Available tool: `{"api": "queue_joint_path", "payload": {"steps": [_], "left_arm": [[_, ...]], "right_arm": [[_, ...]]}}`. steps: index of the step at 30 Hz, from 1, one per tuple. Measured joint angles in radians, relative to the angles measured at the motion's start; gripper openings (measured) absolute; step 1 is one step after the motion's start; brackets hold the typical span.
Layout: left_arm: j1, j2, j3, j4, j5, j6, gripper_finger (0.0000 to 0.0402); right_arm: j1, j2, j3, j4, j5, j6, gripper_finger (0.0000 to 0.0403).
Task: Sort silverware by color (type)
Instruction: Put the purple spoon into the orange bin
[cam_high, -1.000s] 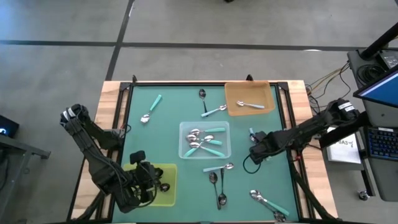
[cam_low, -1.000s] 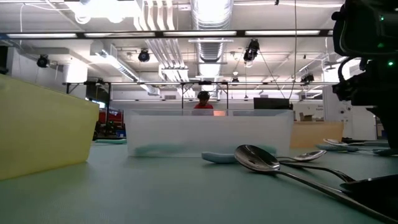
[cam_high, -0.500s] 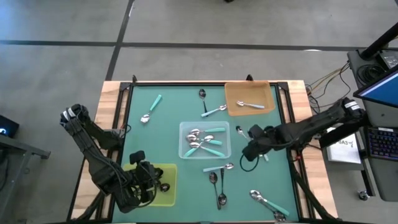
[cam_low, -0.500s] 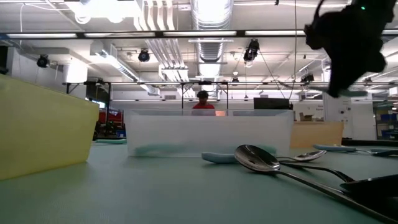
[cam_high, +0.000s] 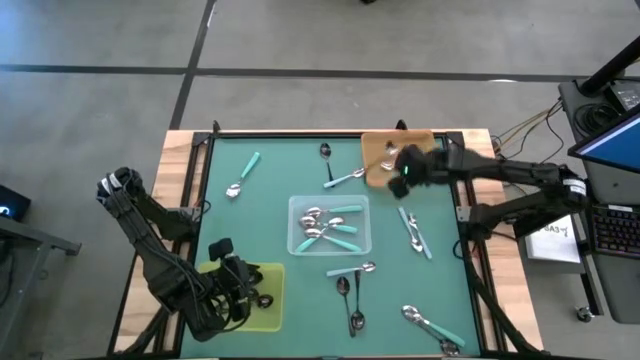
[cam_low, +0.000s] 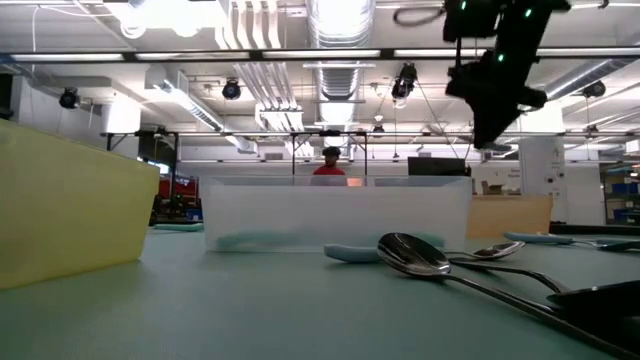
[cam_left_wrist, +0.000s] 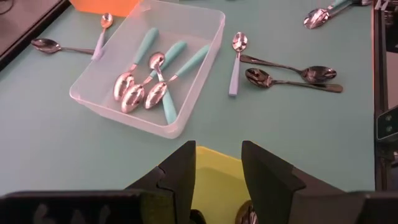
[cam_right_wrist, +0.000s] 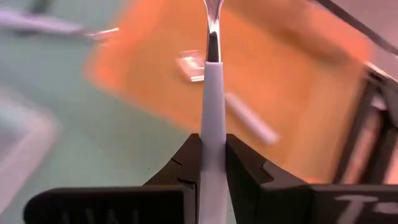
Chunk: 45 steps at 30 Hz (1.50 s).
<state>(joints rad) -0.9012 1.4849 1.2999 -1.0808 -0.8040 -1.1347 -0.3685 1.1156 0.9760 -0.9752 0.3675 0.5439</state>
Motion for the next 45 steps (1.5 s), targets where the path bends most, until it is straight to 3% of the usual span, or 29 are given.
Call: {"api": "queue_joint_path", "payload": {"steps": [5, 11, 19, 22, 24, 26, 28, 33, 38, 41, 45], "left_arm": [[0.000, 0.000, 0.000, 0.000, 0.000, -0.008, 0.0115], [0.000, 0.000, 0.000, -0.014, -0.002, -0.008, 0.0115], [0.000, 0.000, -0.001, -0.047, -0.078, 0.000, 0.0115], [0.000, 0.000, -0.001, -0.053, -0.098, 0.000, 0.0115], [0.000, 0.000, -0.001, -0.053, -0.104, 0.000, 0.0115], [0.000, 0.000, -0.001, -0.054, -0.104, 0.000, 0.0115], [0.000, 0.000, -0.001, -0.054, -0.105, 0.000, 0.0115], [0.000, 0.000, -0.007, -0.054, -0.107, 0.000, 0.0115], [0.000, 0.000, -0.007, -0.054, -0.123, 0.000, 0.0115], [0.000, 0.000, -0.007, -0.053, -0.128, 0.000, 0.0115], [0.000, 0.000, -0.007, -0.051, -0.129, 0.000, 0.0115]], "right_arm": [[-0.226, 0.000, -0.040, 0.068, -0.008, -0.099, 0.0037], [-0.328, 0.000, -0.059, 0.162, -0.010, -0.153, 0.0038], [-0.334, 0.000, -0.059, 0.194, -0.011, -0.152, 0.0142], [-0.332, 0.000, -0.046, 0.146, -0.095, -0.118, 0.0171], [-0.322, -0.005, -0.041, 0.130, -0.250, -0.081, 0.0180], [-0.278, -0.009, -0.045, 0.117, -0.400, -0.052, 0.0183], [-0.190, -0.006, -0.048, 0.084, -0.446, 0.010, 0.0182], [0.109, 0.025, -0.057, -0.029, -0.375, 0.211, 0.0169], [0.378, 0.088, -0.077, -0.037, -0.294, 0.437, 0.0154], [0.459, 0.153, -0.089, -0.037, -0.288, 0.488, 0.0148], [0.479, 0.246, -0.107, -0.037, -0.289, 0.484, 0.0148]]}}
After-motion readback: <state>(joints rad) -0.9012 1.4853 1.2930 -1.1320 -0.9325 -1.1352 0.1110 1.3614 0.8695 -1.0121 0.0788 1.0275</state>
